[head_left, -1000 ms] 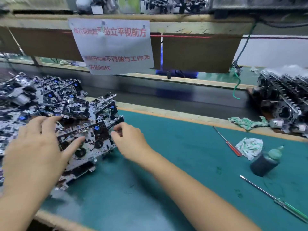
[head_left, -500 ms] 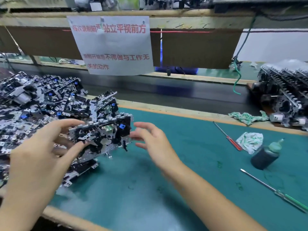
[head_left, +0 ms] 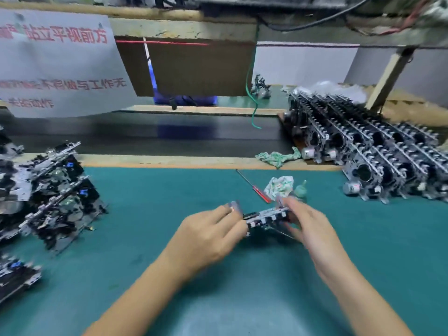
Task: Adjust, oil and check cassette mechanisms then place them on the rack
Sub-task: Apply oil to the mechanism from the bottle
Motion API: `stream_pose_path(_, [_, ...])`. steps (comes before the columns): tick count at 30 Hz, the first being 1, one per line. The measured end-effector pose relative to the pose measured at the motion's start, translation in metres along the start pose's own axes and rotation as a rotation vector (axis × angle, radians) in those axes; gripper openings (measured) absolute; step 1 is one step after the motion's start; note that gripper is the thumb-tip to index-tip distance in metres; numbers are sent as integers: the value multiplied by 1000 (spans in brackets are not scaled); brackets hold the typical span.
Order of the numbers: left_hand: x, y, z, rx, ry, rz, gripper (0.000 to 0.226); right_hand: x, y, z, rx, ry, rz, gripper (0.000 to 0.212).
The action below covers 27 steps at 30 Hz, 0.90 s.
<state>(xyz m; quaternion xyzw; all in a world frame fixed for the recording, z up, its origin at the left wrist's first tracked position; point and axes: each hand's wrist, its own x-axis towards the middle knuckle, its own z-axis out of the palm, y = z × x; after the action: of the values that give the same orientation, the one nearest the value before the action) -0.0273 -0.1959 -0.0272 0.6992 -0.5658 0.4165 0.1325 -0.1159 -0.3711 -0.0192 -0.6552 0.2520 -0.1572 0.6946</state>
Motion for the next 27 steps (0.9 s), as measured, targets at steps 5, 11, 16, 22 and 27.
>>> stream_pose_path(5, [-14, 20, 16, -113, -35, 32, 13, -11, 15, -34, -212, -50, -84, 22])
stream_pose_path(11, [-36, 8, 12, -668, -460, -424, 102, -31, 42, -47, -339, -112, -191, 38])
stream_pose_path(16, [-38, 17, 10, -966, -604, -654, 131, -33, 48, -46, -583, 13, -398, 26])
stream_pose_path(22, [-28, 29, 14, -798, -531, -575, 108, -34, 53, -46, -539, 49, -417, 21])
stream_pose_path(27, [-31, 27, 15, -793, -514, -562, 108, -35, 52, -43, -546, 43, -446, 19])
